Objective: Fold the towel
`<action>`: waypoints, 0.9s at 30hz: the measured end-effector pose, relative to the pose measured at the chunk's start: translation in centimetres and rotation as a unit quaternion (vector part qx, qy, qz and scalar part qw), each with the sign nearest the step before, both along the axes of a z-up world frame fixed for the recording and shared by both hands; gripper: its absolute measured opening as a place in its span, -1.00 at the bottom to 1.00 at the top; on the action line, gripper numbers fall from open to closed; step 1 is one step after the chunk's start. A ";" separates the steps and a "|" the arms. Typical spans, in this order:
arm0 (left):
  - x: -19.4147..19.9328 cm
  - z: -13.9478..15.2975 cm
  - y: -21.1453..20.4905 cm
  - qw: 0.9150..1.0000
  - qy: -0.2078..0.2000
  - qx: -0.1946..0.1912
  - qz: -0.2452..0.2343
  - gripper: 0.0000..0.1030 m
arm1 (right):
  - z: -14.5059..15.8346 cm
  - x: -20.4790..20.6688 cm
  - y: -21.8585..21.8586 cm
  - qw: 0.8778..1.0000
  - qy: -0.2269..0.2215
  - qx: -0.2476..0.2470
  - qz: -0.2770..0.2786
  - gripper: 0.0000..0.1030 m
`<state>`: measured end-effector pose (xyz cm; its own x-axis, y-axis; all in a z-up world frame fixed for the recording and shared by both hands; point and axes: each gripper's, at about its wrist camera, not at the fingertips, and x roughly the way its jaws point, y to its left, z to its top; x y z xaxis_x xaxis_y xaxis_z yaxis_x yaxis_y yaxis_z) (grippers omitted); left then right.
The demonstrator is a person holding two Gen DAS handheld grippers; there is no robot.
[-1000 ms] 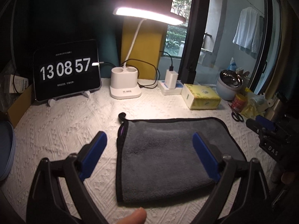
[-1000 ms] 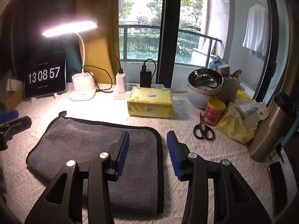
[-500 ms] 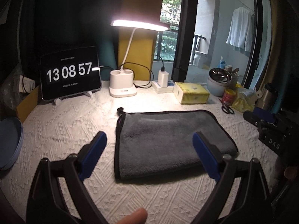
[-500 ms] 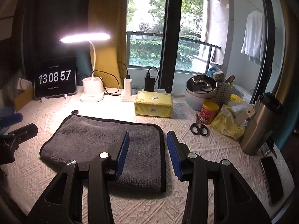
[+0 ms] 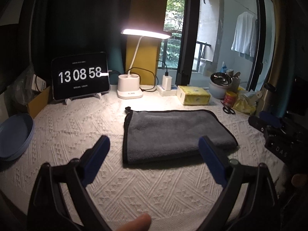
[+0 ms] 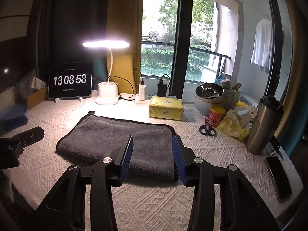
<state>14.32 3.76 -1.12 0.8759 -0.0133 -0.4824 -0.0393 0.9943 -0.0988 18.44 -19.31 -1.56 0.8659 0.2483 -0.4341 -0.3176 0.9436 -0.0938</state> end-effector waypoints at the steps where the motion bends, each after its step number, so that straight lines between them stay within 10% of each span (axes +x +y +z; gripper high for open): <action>1: -0.5 0.1 -0.2 1.000 -0.004 0.006 0.001 0.83 | -0.1 -0.4 0.0 1.000 -0.003 0.000 0.001 -0.14; 27: -9.7 -0.8 -2.3 0.993 -0.112 0.039 0.018 0.83 | -0.8 -10.1 -4.5 0.995 -0.097 0.021 -0.006 0.04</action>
